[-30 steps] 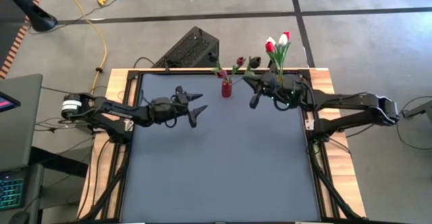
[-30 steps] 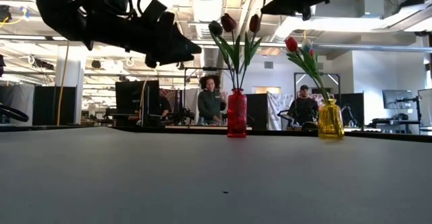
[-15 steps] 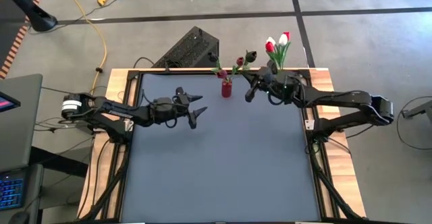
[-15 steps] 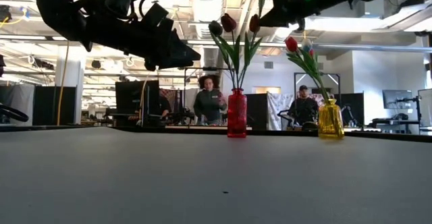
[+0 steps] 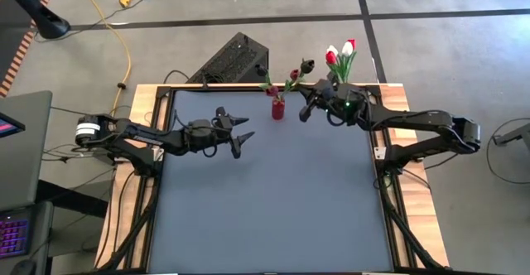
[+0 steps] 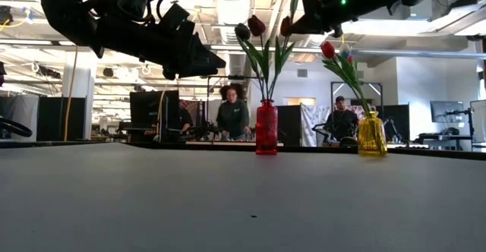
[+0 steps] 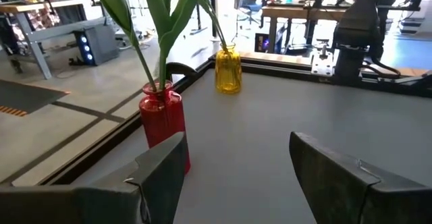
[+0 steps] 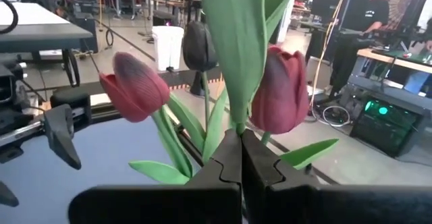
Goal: Sort flowers into vase by color
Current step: Put the black tulip into the red vase
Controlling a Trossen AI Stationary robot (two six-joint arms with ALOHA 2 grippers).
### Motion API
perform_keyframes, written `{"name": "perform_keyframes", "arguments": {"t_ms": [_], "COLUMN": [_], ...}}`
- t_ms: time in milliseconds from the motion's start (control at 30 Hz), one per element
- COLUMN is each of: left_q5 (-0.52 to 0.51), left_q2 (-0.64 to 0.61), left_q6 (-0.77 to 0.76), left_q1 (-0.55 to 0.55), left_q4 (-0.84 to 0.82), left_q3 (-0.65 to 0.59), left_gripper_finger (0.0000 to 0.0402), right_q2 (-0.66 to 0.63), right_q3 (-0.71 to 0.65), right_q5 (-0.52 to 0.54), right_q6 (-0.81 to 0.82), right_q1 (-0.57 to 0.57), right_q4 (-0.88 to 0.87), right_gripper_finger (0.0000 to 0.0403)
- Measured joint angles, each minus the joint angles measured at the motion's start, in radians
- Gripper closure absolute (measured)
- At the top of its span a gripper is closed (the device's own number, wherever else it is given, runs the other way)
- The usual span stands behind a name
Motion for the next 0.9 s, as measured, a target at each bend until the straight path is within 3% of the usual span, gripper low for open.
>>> {"name": "perform_keyframes", "arguments": {"t_ms": [900], "left_q5": [-0.001], "left_q2": [0.0], "left_q6": [0.023], "left_q1": [0.001], "left_q4": [0.001], "left_q3": [0.0], "left_gripper_finger": [0.015], "right_q2": [0.097], "right_q3": [0.0], "right_q5": [-0.024], "right_q6": [0.002], "right_q1": [-0.037], "right_q4": [0.023], "right_gripper_finger": [0.0382]}}
